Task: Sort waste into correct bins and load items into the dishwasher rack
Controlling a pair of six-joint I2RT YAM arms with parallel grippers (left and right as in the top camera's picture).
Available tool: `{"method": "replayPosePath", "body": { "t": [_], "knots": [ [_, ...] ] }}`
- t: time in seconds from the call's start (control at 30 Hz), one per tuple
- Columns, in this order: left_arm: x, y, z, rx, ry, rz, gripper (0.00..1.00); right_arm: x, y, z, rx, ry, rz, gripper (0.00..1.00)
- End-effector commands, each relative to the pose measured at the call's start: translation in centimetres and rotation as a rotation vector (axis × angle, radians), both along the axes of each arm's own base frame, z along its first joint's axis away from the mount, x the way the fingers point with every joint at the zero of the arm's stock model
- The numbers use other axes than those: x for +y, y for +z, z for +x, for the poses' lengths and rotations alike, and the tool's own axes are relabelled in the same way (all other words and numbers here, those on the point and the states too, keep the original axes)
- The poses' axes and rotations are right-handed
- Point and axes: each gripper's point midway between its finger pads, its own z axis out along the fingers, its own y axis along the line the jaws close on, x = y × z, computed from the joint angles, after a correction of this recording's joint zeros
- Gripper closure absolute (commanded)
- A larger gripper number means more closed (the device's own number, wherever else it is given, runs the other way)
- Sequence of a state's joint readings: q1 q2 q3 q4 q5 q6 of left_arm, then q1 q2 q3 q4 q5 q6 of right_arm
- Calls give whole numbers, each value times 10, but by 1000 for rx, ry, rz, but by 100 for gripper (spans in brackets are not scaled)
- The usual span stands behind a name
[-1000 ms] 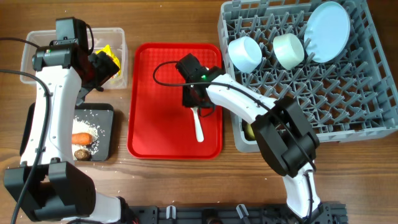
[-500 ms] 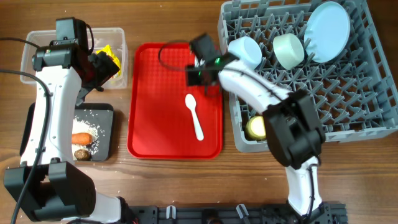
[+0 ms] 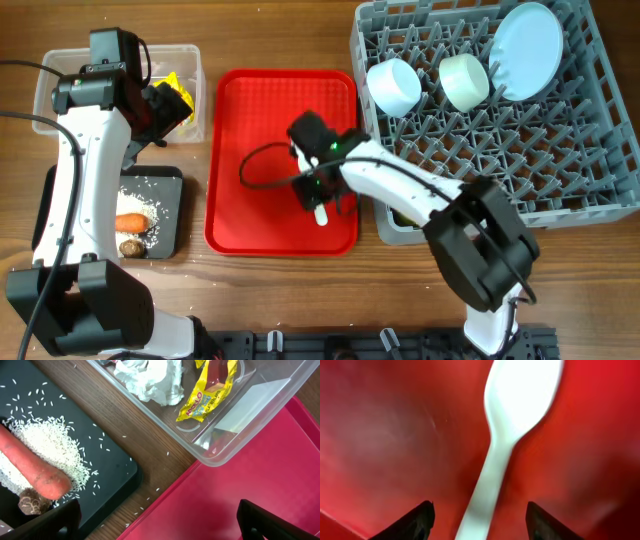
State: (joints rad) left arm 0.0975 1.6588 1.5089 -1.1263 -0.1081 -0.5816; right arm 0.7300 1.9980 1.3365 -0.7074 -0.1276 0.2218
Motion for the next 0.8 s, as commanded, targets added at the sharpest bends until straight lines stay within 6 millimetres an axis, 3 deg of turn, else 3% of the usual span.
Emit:
{"method": "replayPosePath", "body": {
  "t": [0.0,0.2,0.47,0.57,0.67,0.77],
  "knots": [
    [1,-5,-1,15,9,8,0,-10,-18,5,-69,7,-29,44],
    [1,-5,-1,15,9,8,0,-25,-46,19,-160,-32,-101,57],
    [1,-5,-1,15,9,8,0,-36,-51,33,-186,-68,-120,88],
    [1,-5,-1,15,9,8,0,-32,-50,30,-168,-61,-98,94],
    [1,-5,-1,15,9,8,0,-31,-39,32,-166,-63,-92,96],
    [1,-5,-1,15,9,8,0,-27,-3,45,-216,-80,-48,96]
  ]
}}
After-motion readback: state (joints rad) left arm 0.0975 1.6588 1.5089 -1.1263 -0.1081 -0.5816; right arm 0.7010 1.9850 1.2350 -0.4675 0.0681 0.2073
